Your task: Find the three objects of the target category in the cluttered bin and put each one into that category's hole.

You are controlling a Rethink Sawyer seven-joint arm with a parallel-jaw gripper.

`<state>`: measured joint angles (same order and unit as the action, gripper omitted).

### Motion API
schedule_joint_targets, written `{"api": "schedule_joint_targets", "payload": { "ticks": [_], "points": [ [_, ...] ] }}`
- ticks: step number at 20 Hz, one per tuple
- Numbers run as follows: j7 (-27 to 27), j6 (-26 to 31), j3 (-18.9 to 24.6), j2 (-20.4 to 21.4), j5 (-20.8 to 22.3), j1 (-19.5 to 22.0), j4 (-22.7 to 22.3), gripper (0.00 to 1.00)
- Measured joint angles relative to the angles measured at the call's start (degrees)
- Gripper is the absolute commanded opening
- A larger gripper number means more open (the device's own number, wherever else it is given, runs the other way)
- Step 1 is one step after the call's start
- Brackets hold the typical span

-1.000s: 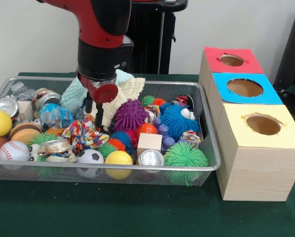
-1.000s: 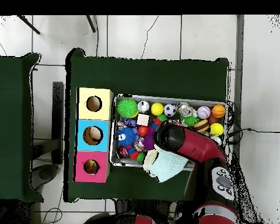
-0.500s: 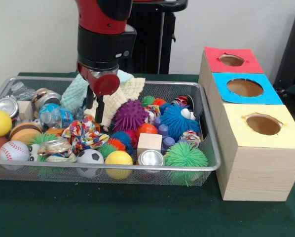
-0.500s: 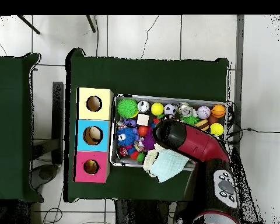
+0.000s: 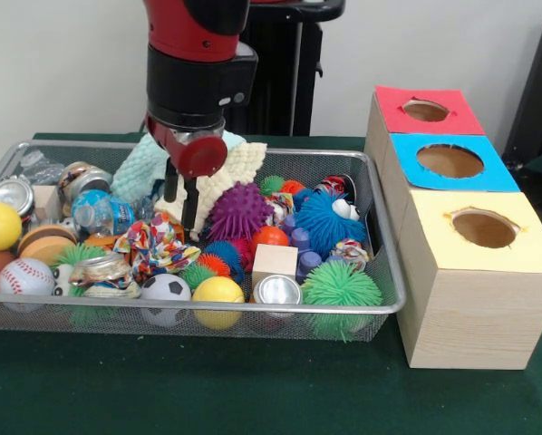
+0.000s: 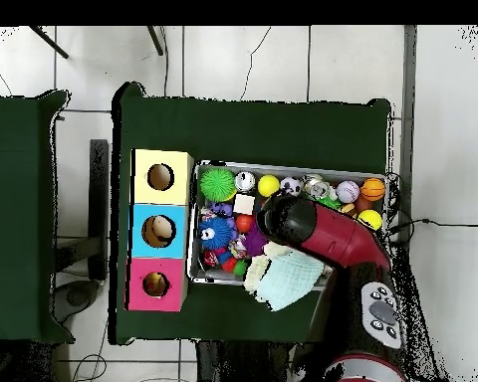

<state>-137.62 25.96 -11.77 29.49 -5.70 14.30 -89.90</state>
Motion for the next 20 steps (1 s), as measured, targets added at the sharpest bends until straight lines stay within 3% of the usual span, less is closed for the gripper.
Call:
{"api": "schedule_joint_targets", "payload": {
  "ticks": [7,20],
  "points": [
    [0.00,2.20,0.01,-1.85,-1.18,-0.86,4.07,1.00],
    [0.00,5.01,-0.07,-1.84,-2.96,-2.53,6.49,1.00]
  ]
}}
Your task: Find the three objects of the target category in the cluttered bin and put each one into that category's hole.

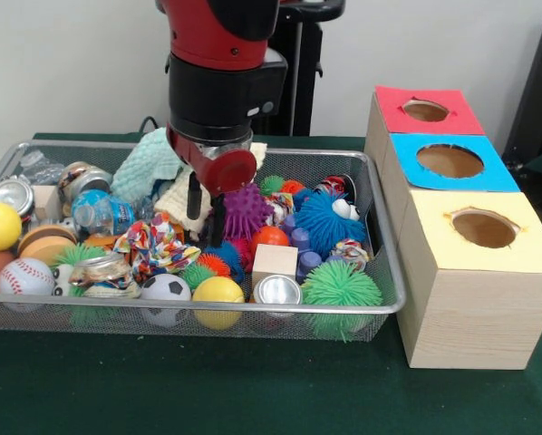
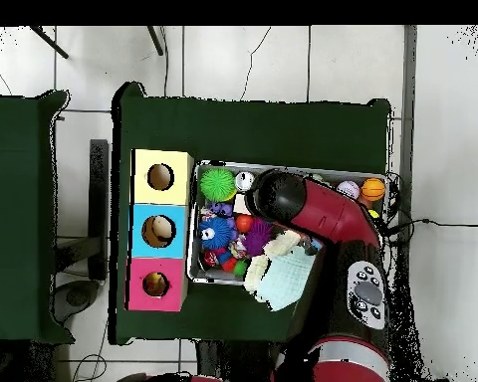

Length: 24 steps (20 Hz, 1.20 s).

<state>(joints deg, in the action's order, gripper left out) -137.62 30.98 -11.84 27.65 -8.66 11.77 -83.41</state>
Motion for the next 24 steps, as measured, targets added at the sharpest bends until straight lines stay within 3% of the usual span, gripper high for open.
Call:
{"api": "schedule_joint_targets", "payload": {
  "ticks": [24],
  "points": [
    [0.00,1.40,-0.01,-4.43,0.22,6.51,9.09,1.00]
  ]
}}
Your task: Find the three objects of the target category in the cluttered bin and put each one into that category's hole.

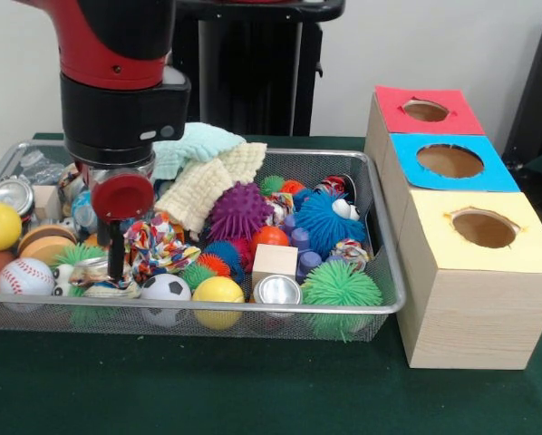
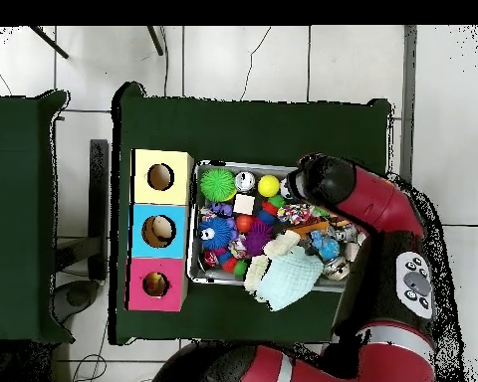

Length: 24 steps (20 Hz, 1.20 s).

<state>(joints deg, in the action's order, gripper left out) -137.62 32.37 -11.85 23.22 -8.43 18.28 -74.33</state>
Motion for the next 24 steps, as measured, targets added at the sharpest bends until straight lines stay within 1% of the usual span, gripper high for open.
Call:
{"api": "schedule_joint_targets", "payload": {
  "ticks": [5,12,14,19,24],
  "points": [
    [0.00,0.00,-0.02,-0.04,0.08,-0.24,0.12,1.00],
    [0.00,0.40,-0.30,-0.37,0.20,-1.95,0.60,1.00],
    [0.00,1.29,-0.52,-1.79,0.72,-2.74,2.61,1.00],
    [0.00,1.77,-0.51,-5.65,2.39,-2.95,6.85,1.00],
    [0.00,2.04,-0.50,-8.63,4.05,-2.96,8.46,1.00]
  ]
}}
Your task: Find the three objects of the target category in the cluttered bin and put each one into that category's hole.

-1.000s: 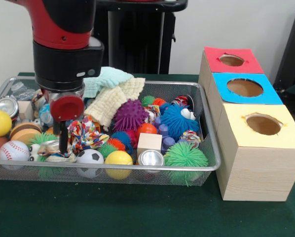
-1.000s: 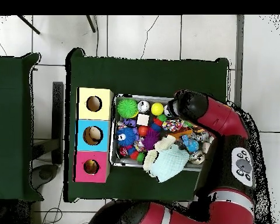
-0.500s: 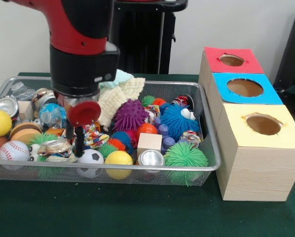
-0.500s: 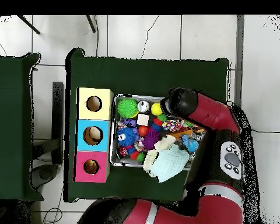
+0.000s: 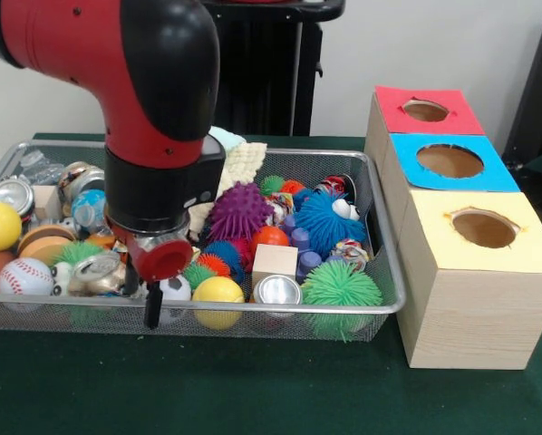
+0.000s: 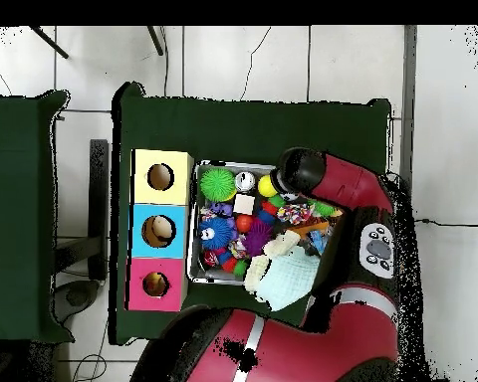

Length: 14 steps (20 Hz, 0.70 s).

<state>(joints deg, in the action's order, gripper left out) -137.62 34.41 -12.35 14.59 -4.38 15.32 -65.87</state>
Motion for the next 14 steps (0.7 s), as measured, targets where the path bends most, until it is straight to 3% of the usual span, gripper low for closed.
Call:
{"api": "schedule_joint_targets", "payload": {
  "ticks": [14],
  "points": [
    [0.00,1.65,-0.02,2.10,1.04,-0.38,-0.48,1.00]
  ]
}}
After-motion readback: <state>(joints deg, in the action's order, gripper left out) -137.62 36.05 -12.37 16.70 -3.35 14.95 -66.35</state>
